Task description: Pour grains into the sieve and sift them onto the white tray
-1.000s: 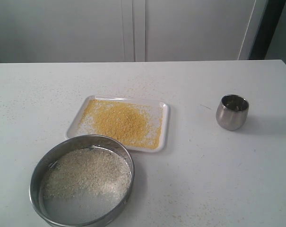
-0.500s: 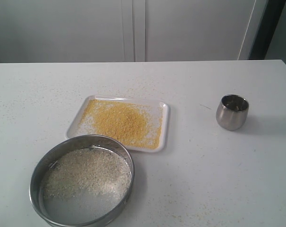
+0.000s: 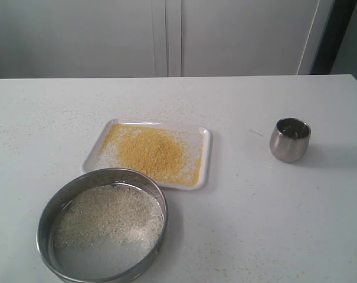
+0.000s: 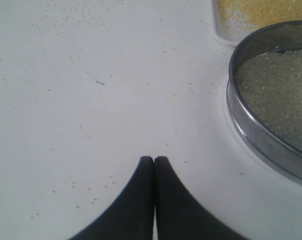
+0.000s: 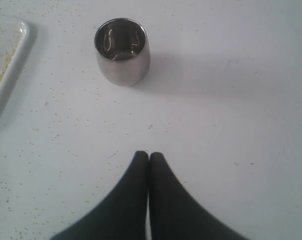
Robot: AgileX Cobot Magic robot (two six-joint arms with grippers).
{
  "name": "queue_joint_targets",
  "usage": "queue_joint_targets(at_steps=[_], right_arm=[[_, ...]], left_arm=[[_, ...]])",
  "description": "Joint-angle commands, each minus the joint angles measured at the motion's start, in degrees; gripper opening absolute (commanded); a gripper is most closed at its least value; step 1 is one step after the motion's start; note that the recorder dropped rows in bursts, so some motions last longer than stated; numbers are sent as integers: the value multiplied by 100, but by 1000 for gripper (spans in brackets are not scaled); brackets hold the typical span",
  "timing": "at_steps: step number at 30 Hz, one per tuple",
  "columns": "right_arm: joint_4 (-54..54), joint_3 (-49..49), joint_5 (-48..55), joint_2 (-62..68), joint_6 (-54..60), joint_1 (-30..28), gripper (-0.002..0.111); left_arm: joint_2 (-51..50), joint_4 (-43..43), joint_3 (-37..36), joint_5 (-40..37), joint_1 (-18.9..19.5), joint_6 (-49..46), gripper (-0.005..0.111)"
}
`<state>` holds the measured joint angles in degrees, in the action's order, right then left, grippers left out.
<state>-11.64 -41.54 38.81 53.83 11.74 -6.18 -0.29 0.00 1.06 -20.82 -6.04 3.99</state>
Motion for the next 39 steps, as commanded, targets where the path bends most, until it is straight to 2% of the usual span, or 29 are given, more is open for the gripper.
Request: queue_joint_targets(at_steps=[1,30,33,39], right_arm=[[-35,25,-78,-25,-4,-24,0],[-23,25,-78,-25,-4,-24,0],[104,25,-122,2,-4,167,0],[-62,25,-120,-45,-4,179,0]], left_arm=[[29,83,-106,122,21,-47,0],[29,83,-106,122,21,-125,0],[29,83,-106,122,21,-125,0],[29,83,-106,122,21,-125,0]])
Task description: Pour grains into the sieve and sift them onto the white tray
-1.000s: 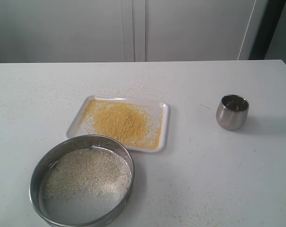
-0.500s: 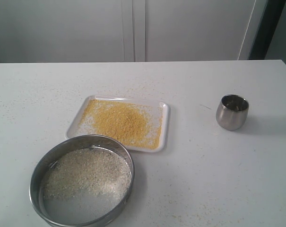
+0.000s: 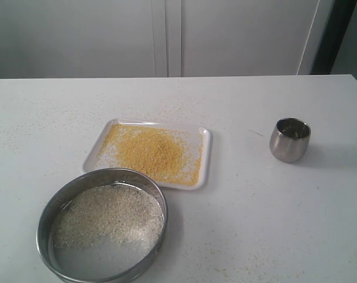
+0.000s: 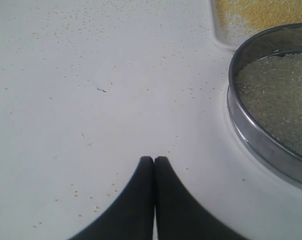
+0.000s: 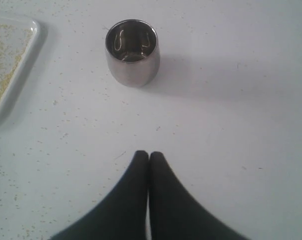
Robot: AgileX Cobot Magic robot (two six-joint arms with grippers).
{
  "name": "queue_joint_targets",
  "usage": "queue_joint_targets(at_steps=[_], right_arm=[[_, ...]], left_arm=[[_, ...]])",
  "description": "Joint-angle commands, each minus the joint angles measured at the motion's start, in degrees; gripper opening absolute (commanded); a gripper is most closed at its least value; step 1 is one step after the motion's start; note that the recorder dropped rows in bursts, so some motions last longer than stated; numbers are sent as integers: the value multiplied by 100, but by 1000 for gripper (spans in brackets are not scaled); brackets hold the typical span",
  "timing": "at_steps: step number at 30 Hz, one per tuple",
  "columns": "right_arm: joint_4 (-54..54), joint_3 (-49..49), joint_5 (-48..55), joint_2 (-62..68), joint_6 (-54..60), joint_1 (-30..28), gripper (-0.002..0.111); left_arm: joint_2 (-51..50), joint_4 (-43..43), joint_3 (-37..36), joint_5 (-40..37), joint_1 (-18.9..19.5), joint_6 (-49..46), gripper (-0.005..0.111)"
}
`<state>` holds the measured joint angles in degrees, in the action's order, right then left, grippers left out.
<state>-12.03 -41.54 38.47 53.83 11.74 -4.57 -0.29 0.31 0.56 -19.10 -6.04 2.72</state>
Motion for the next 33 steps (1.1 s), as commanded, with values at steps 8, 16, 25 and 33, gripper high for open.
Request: queue_joint_targets(at_steps=[8,16,25,33], right_arm=[[6,25,-87,-828,-4,18,0],[6,25,-87,-1792,-4,18,0],[6,25,-87,-1892,-4,18,0],[-5,25,-87,-1892,-4,18,0]], left_arm=[[29,53,-56,-49,21,3,0],[29,53,-56,-49,21,3,0],[29,53,-56,-49,21,3,0],[29,53,-56,-49,21,3,0]])
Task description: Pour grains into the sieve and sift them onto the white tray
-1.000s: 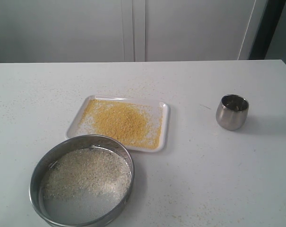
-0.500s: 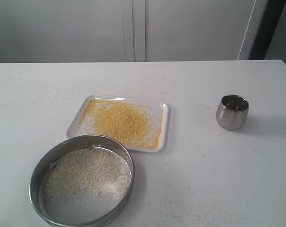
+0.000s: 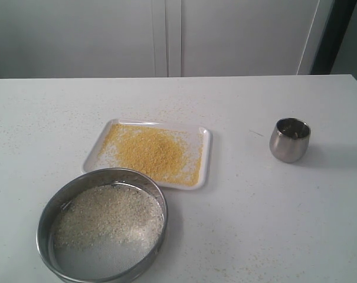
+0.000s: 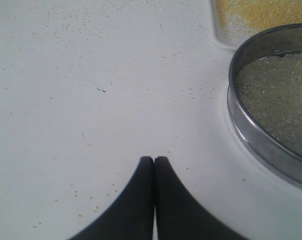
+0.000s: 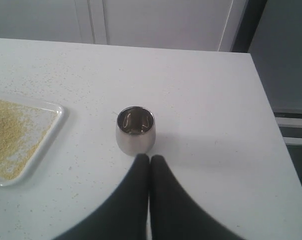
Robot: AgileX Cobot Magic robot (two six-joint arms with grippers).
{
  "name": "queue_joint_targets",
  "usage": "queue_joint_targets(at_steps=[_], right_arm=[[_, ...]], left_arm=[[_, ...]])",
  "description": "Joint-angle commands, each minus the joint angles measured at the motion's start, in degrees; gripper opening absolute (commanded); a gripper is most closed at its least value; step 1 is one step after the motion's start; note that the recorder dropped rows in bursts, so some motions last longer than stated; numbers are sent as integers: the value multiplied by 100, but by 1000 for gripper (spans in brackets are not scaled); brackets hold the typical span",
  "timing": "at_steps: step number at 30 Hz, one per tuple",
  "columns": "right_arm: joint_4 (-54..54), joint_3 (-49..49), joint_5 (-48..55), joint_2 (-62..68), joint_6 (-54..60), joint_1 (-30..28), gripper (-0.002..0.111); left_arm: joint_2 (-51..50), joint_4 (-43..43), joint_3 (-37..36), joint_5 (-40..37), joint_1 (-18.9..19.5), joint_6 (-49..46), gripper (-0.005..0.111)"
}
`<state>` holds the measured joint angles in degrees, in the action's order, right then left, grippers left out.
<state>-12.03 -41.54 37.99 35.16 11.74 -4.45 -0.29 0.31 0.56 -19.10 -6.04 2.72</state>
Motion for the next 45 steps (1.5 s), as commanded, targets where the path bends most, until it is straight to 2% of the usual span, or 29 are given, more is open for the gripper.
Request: queue_joint_targets(at_steps=[1,32,45], right_arm=[[-5,25,-39,-24,-4,5,0],[-5,25,-39,-948,-4,5,0],[18,658,-67,-1934,-4,5,0]], left_arm=[[29,53,-56,-49,21,3,0],[29,53,-56,-49,21,-7,0],[29,53,-56,-49,21,-7,0]])
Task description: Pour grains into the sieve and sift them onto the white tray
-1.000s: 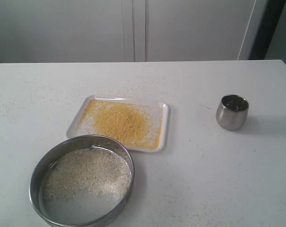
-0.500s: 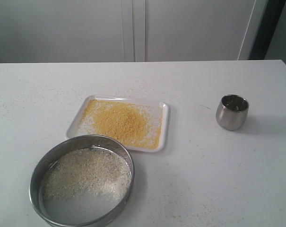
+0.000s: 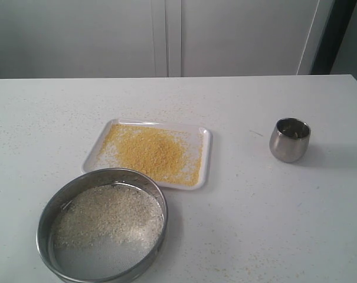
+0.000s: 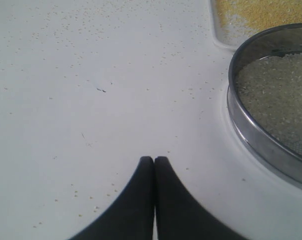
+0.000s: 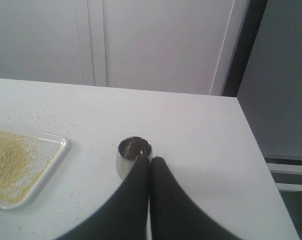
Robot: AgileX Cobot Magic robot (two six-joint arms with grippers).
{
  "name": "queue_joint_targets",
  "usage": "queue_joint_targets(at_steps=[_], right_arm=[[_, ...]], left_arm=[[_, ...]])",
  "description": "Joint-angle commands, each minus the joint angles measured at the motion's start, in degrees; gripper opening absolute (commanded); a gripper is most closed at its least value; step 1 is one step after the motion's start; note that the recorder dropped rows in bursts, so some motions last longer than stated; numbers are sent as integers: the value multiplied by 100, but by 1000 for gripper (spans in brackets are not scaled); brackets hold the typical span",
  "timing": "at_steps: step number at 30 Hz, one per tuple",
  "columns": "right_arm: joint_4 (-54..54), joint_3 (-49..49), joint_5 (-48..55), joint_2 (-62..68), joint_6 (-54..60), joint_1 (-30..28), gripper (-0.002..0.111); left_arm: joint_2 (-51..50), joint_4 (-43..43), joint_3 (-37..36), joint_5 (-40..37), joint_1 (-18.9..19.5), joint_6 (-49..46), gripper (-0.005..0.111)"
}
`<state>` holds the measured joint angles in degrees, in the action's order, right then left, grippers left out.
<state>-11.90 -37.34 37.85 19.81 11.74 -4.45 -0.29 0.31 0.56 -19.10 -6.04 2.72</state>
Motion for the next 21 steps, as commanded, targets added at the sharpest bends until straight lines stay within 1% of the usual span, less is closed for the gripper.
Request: queue_joint_targets(at_steps=[1,16,21], right_arm=[[6,300,-64,-517,-4,5,0],[40,925,-131,-1886,-4,5,0],[40,1209,-411,-1981,-4,5,0]], left_arm=[[29,53,-56,-49,21,-7,0],[29,53,-56,-49,21,-7,0],[29,53,-56,-49,21,-7,0]])
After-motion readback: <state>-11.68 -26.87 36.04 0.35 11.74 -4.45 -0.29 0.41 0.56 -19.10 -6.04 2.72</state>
